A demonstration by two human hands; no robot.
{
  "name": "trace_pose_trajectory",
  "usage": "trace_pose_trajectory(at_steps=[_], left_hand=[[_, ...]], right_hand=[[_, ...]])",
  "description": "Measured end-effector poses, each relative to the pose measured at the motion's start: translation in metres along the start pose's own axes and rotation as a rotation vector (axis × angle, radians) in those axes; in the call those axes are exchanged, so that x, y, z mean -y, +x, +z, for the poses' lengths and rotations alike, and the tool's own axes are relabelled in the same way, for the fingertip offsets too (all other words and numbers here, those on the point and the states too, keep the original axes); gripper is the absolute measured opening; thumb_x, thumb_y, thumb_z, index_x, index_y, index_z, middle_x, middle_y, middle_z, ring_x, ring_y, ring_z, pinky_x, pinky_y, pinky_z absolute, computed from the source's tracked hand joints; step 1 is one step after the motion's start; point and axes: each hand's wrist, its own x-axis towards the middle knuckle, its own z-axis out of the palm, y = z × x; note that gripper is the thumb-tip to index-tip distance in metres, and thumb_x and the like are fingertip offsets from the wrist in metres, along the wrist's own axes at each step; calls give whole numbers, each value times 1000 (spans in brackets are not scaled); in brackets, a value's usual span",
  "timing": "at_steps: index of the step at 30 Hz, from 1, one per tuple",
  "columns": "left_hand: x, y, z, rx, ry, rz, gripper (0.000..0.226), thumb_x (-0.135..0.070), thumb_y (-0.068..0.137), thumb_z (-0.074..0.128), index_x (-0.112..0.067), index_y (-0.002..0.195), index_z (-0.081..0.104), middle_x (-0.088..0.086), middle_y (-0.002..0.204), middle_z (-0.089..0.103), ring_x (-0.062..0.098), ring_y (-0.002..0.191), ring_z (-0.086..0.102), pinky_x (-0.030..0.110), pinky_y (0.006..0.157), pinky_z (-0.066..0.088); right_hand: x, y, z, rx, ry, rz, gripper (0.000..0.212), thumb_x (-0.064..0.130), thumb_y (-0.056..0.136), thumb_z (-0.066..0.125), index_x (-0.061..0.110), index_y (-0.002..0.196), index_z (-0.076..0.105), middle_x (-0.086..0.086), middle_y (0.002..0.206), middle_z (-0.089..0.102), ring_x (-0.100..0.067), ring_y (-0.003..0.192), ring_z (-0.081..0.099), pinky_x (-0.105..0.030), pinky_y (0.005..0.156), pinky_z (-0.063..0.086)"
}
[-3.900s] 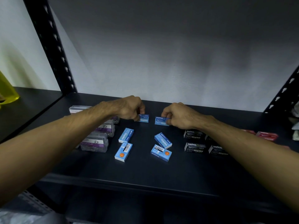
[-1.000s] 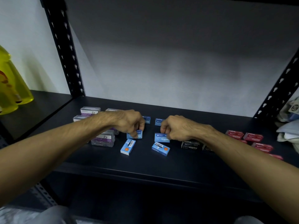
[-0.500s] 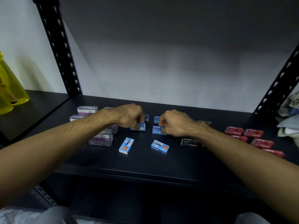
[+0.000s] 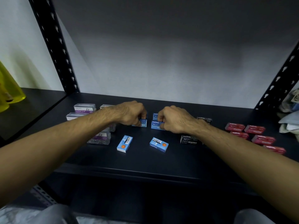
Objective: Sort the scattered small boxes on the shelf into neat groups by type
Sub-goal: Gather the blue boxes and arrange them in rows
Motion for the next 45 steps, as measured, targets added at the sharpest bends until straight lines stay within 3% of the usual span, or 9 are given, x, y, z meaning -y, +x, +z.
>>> trace_pose_trajectory(at_steps=[6, 10, 18, 24, 28, 33, 37, 42, 45], left_hand=[[4, -8, -2, -28, -13, -9, 45, -35, 85, 72, -26, 127, 59, -3, 117, 65, 15, 101, 62, 36, 87, 53], [-2, -23, -6, -132, -14, -3, 60, -36, 87, 70, -21, 140, 44, 2, 133, 59, 19, 112, 60, 36, 94, 51], [-18, -60, -14, -97, 4, -61, 26, -43, 87, 67, -27, 107, 61, -2, 99, 65, 18, 89, 62, 32, 78, 52], [-40, -85, 8, 3, 116, -131, 24, -42, 87, 66, -20, 82, 57, -2, 82, 60, 20, 78, 60, 34, 69, 53], [-47, -92, 22, -16, 186, -174, 26, -38, 87, 67, -16, 98, 59, 7, 99, 62, 27, 89, 63, 34, 70, 51], [-43, -93, 26, -25, 60, -159, 27, -26, 86, 70, -19, 110, 58, 4, 107, 64, 21, 89, 61, 34, 71, 52], [-40, -90, 27, 13, -40, -109, 38, -21, 84, 72, -23, 118, 55, -2, 106, 60, 16, 90, 60, 34, 79, 55], [-37, -88, 23, 24, -131, -45, 29, -18, 85, 70, -22, 111, 59, -3, 88, 61, 12, 76, 59, 25, 63, 46], [-34, -86, 21, 24, -143, -26, 27, -18, 87, 67, -22, 113, 60, -3, 92, 64, 13, 80, 62, 27, 68, 50]], right_hand=[[-1, -7, -4, -39, -11, 1, 29, 28, 86, 69, 20, 113, 66, 3, 109, 66, -18, 95, 61, -29, 76, 45], [2, -13, -8, -112, -10, -15, 27, 26, 86, 69, 20, 112, 66, 3, 112, 63, -17, 98, 59, -28, 72, 40], [26, -37, -16, -73, 40, -57, 19, 32, 86, 69, 24, 103, 66, 7, 99, 66, -17, 89, 61, -29, 72, 47], [40, -53, -5, 49, -12, -78, 27, 38, 82, 70, 24, 104, 63, 8, 95, 62, -16, 86, 60, -30, 71, 48], [43, -58, 3, 105, -32, -64, 32, 36, 81, 75, 21, 105, 61, 7, 93, 60, -17, 84, 57, -28, 65, 41], [44, -60, 9, 123, 5, -53, 34, 28, 81, 77, 19, 109, 60, 5, 93, 57, -16, 82, 55, -24, 55, 34], [42, -62, 9, 161, 56, -65, 32, 24, 80, 78, 20, 106, 61, 4, 96, 61, -15, 84, 58, -26, 62, 41], [39, -63, 8, 172, 92, -62, 31, 25, 79, 79, 23, 105, 63, 3, 99, 63, -15, 87, 61, -31, 75, 52], [37, -63, 5, 178, 111, -61, 28, 23, 81, 76, 22, 105, 64, 3, 99, 65, -14, 87, 62, -28, 74, 52]])
